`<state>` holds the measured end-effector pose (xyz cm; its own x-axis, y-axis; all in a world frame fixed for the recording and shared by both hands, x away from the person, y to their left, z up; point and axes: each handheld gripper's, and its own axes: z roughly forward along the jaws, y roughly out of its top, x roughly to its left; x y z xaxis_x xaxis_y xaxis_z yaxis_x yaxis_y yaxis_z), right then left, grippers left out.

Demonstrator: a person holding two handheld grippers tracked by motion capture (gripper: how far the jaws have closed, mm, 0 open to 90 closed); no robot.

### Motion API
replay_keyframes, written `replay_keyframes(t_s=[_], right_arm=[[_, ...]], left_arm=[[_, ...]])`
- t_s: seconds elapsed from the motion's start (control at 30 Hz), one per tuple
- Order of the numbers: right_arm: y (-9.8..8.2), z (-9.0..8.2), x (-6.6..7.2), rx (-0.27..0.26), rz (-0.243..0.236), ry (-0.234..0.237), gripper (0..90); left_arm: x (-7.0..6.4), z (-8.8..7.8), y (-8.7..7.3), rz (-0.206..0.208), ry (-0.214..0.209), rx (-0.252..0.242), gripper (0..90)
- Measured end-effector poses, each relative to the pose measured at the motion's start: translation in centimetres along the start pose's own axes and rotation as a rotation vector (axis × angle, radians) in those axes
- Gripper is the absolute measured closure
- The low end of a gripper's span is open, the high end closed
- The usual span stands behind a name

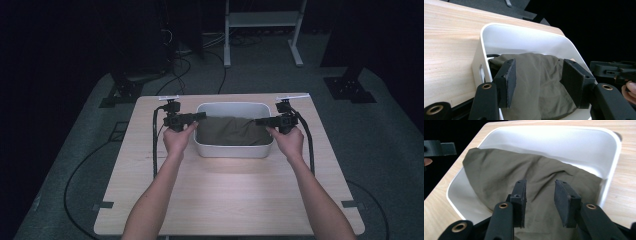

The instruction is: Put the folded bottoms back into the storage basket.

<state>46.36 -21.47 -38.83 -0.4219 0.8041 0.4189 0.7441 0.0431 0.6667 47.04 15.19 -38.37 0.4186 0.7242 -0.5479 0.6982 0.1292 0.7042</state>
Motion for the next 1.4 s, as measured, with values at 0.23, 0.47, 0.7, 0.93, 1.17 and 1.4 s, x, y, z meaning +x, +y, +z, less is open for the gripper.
replay_keyframes(t_s=[0.23,0.47,0.7,0.93,1.17,1.4], right_arm=[[0.0,0.5,0.6,0.001,0.004,0.054,67.3],[-0.1,0.3,0.7,-0.006,0.002,0.089,70.8],[-0.6,-1.1,-0.1,-0.028,0.002,0.095,70.7],[-0.4,-2.6,-0.7,-0.064,0.008,0.099,70.5],[-0.4,-3.0,-0.7,-0.070,0.010,0.108,69.5],[-0.8,-3.1,-0.6,-0.074,0.004,0.123,68.4]], left_arm=[[-0.1,-0.3,0.0,0.004,-0.018,-0.001,45.9],[-0.6,0.8,-0.4,0.018,-0.040,0.028,51.2],[0.1,2.7,-0.9,0.002,-0.025,0.074,52.9],[0.0,4.5,-1.5,0.009,-0.002,0.140,53.2],[-0.8,5.9,-1.6,0.061,0.028,0.228,52.1],[-0.8,5.6,-1.7,0.047,0.006,0.229,50.6]])
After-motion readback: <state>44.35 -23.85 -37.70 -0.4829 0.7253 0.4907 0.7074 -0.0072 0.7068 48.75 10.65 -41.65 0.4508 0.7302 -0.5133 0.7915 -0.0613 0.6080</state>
